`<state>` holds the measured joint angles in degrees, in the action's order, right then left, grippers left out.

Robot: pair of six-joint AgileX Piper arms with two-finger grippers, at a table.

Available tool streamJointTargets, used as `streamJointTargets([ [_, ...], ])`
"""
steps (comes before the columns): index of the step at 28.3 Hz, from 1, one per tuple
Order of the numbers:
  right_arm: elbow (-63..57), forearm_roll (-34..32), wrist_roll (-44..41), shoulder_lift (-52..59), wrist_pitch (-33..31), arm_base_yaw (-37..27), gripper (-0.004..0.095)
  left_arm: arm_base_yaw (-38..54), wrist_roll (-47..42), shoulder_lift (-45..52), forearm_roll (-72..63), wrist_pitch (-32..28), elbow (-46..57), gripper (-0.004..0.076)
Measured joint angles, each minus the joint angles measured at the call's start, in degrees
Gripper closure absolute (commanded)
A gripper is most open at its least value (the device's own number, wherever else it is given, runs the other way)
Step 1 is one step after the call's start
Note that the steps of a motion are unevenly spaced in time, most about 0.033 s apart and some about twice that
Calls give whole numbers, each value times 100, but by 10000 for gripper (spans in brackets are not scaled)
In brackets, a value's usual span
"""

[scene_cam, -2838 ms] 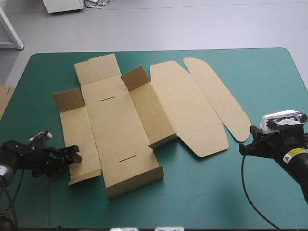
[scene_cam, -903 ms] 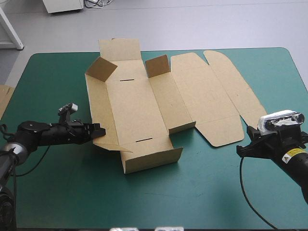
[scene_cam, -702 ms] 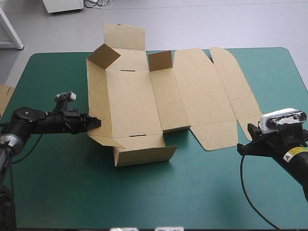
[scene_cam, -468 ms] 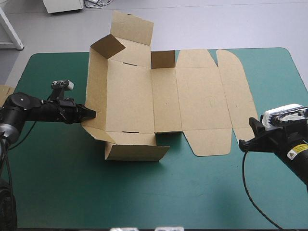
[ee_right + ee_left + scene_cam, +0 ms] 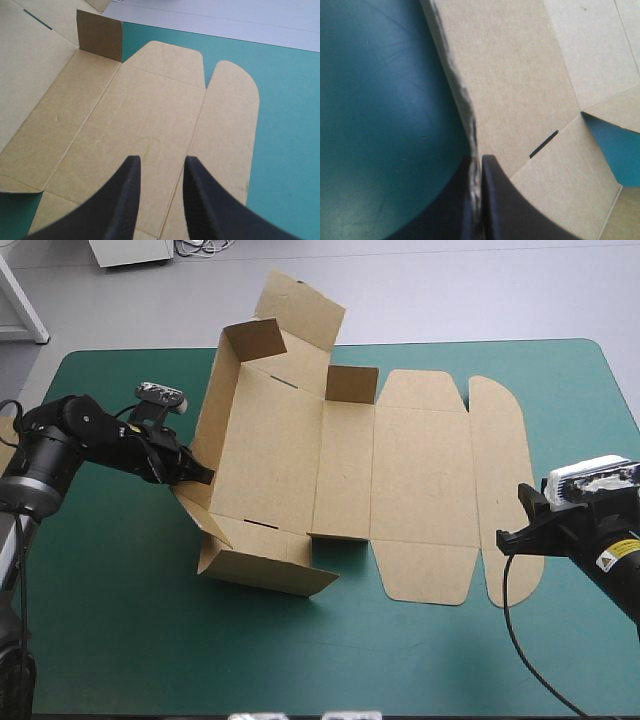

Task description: Fold the box

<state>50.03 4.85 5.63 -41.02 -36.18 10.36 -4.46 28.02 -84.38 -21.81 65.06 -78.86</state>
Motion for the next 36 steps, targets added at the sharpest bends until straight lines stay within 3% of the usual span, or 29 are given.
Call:
streamJointTargets([
  [6,3,6,-4,0,0,0,627,-831,-409,0,1050,98,-581,734],
  [22,7,43,-30,0,0,0,627,-2828,-429,-532,4051,73,-1045,734],
  [32,7,69,-104,0,170,0,627,-3310,-334,-750,5189,-1218,-1152,734],
  [36,9,88,-131,0,193,0,627,-3310,353,-1050,5507,-1797,-1152,734],
])
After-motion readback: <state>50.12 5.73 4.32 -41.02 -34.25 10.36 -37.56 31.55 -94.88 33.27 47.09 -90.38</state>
